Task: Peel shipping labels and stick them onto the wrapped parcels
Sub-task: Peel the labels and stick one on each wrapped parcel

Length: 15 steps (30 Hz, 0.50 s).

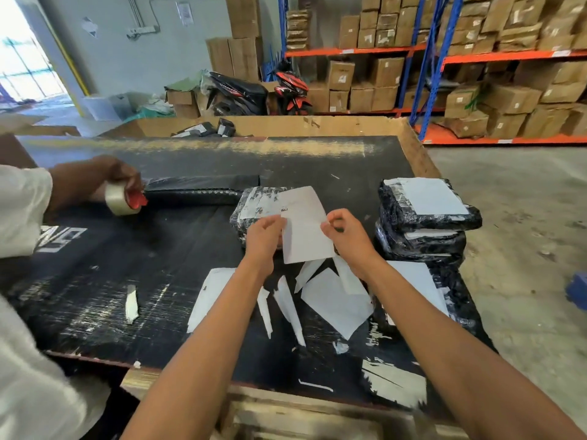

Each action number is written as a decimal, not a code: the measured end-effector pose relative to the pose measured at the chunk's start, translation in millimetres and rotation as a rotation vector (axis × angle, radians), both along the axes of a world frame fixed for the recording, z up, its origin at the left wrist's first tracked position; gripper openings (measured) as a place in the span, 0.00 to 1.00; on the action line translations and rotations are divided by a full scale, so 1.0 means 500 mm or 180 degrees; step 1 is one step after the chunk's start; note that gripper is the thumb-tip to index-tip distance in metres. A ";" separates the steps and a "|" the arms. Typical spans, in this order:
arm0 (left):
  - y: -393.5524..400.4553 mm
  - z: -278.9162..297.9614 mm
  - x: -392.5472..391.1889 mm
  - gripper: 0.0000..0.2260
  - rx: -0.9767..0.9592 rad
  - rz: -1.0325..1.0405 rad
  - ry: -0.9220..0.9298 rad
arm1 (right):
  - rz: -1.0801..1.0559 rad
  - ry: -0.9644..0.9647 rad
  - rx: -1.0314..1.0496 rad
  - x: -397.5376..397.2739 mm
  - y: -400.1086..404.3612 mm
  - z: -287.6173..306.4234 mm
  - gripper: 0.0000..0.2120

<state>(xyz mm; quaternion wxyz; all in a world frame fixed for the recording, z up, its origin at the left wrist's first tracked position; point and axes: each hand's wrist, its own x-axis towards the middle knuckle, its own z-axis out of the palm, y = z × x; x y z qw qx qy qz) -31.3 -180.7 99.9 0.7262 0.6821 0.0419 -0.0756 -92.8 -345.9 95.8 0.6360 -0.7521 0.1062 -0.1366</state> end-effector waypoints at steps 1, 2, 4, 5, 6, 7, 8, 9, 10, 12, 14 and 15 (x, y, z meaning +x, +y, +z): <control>0.009 0.003 0.008 0.08 0.0056 -0.0044 -0.0051 | 0.0023 0.0053 0.0132 0.011 0.005 0.000 0.05; 0.015 0.009 0.014 0.05 0.0070 -0.0042 -0.0094 | 0.0033 0.0097 0.0238 0.021 0.010 0.001 0.05; 0.030 0.016 0.040 0.05 0.0131 0.0087 -0.0186 | 0.0026 0.0138 0.0298 0.045 0.019 0.004 0.05; 0.037 0.015 0.059 0.05 0.0168 0.0152 -0.0243 | 0.0027 0.0132 0.0285 0.060 0.025 0.005 0.05; 0.045 0.017 0.077 0.04 0.0228 0.0192 -0.0283 | 0.0038 0.0118 0.0266 0.073 0.031 0.007 0.05; 0.052 0.018 0.096 0.03 0.0274 0.0216 -0.0317 | 0.0045 0.0106 0.0246 0.087 0.038 0.008 0.06; 0.062 0.021 0.116 0.04 0.0346 0.0229 -0.0342 | 0.0041 0.0102 0.0237 0.103 0.047 0.009 0.08; 0.070 0.022 0.137 0.04 0.0393 0.0244 -0.0381 | 0.0041 0.0093 0.0227 0.118 0.054 0.010 0.09; 0.079 0.026 0.158 0.04 0.0440 0.0252 -0.0400 | 0.0047 0.0075 0.0227 0.135 0.062 0.013 0.11; 0.095 0.033 0.203 0.05 0.0464 0.0227 -0.0467 | 0.0048 0.0070 0.0259 0.174 0.081 0.016 0.13; 0.103 0.040 0.231 0.06 0.0518 0.0222 -0.0491 | 0.0022 0.0112 0.0251 0.202 0.093 0.022 0.14; 0.107 0.041 0.247 0.06 0.0547 0.0223 -0.0489 | 0.0003 0.0125 0.0245 0.218 0.099 0.022 0.14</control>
